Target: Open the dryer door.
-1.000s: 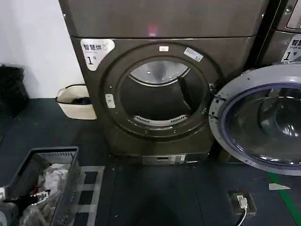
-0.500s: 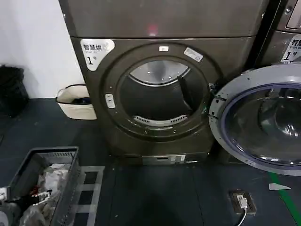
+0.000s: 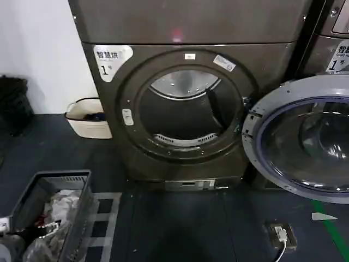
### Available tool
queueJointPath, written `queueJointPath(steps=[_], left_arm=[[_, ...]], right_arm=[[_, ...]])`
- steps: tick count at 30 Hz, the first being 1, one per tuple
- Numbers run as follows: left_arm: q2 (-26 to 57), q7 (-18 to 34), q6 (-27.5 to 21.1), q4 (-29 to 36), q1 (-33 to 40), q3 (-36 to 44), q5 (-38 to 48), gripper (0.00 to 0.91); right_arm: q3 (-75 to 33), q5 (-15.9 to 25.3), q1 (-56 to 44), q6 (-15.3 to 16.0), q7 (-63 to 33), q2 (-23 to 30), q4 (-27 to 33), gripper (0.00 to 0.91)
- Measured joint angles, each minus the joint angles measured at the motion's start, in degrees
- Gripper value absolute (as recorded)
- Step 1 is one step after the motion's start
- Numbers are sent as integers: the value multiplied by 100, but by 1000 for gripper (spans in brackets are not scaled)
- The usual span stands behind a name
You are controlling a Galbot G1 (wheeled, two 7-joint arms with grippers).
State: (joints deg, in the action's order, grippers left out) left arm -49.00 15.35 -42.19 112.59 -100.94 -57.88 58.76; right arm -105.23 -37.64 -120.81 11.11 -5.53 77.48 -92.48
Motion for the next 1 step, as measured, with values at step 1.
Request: queueJointPath(steps=[1], left_arm=[[0,0,0,-1,6,1,-3,907]], right_arm=[[0,4,-1,6,1,2,7,907]])
